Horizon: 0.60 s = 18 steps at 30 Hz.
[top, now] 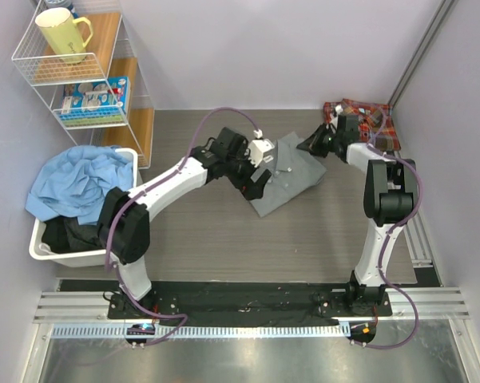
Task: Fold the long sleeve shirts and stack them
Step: Neatly place the folded shirt to the corner
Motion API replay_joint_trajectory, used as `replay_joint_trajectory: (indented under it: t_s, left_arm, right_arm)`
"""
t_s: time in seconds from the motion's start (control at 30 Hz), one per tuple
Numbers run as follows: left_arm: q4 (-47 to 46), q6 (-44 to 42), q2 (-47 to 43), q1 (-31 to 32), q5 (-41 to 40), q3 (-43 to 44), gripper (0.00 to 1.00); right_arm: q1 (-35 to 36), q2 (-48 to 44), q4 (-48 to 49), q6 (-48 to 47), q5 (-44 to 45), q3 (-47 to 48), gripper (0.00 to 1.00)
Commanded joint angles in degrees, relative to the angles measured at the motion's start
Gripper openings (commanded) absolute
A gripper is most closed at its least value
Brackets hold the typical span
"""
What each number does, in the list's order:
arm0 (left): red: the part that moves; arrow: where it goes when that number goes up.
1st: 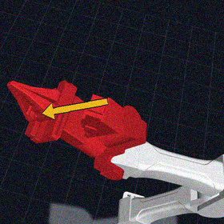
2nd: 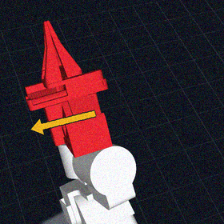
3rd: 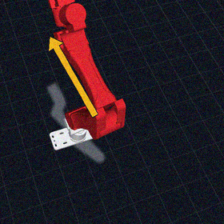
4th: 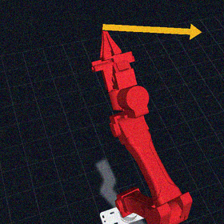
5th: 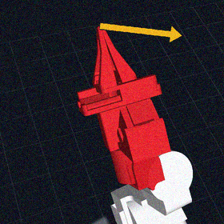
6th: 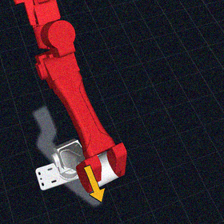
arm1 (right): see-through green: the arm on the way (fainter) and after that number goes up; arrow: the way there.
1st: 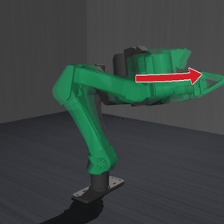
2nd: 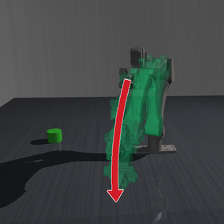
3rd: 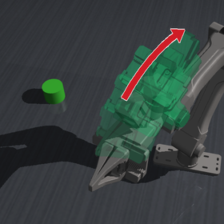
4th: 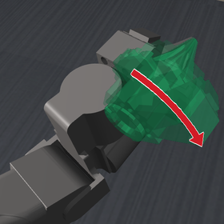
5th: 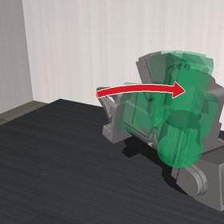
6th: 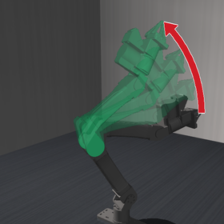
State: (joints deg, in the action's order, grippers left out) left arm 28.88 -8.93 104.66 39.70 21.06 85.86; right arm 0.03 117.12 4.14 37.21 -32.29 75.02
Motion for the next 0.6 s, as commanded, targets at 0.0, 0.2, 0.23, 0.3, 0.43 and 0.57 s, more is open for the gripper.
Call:
replay_joint_trajectory:
  t_s: [0.0, 0.2, 0.23, 0.3, 0.43, 0.57]
  left_arm:
    - [6.89, -0.91, -3.94, -0.85, 0.57, -4.11, 1.00]
    - [7.68, -1.18, -5.61, -1.82, 0.39, -7.11, 1.00]
    - [7.42, -1.09, -5.87, -1.82, 0.39, -7.55, 1.00]
    - [6.89, -0.65, -6.40, -1.91, -0.58, -8.34, 1.00]
    - [6.36, 0.05, -6.93, -2.09, -1.19, -10.36, 1.00]
    - [5.13, 0.49, -7.54, -2.17, -1.63, -12.21, 1.00]
  right_arm:
    - [-0.03, -0.15, -20.01, -20.39, 9.43, 17.64, 0.01]
    - [-1.88, 6.62, -29.00, -28.06, 15.68, 36.29, 0.01]
    - [-2.31, 7.41, -29.62, -29.64, 16.73, 38.33, 0.01]
    - [-2.75, 9.34, -31.11, -30.79, 17.44, 44.03, 0.01]
    - [-3.72, 12.16, -32.44, -33.78, 19.46, 52.23, 0.01]
    - [-4.51, 14.62, -32.53, -36.24, 21.13, 58.91, 0.01]
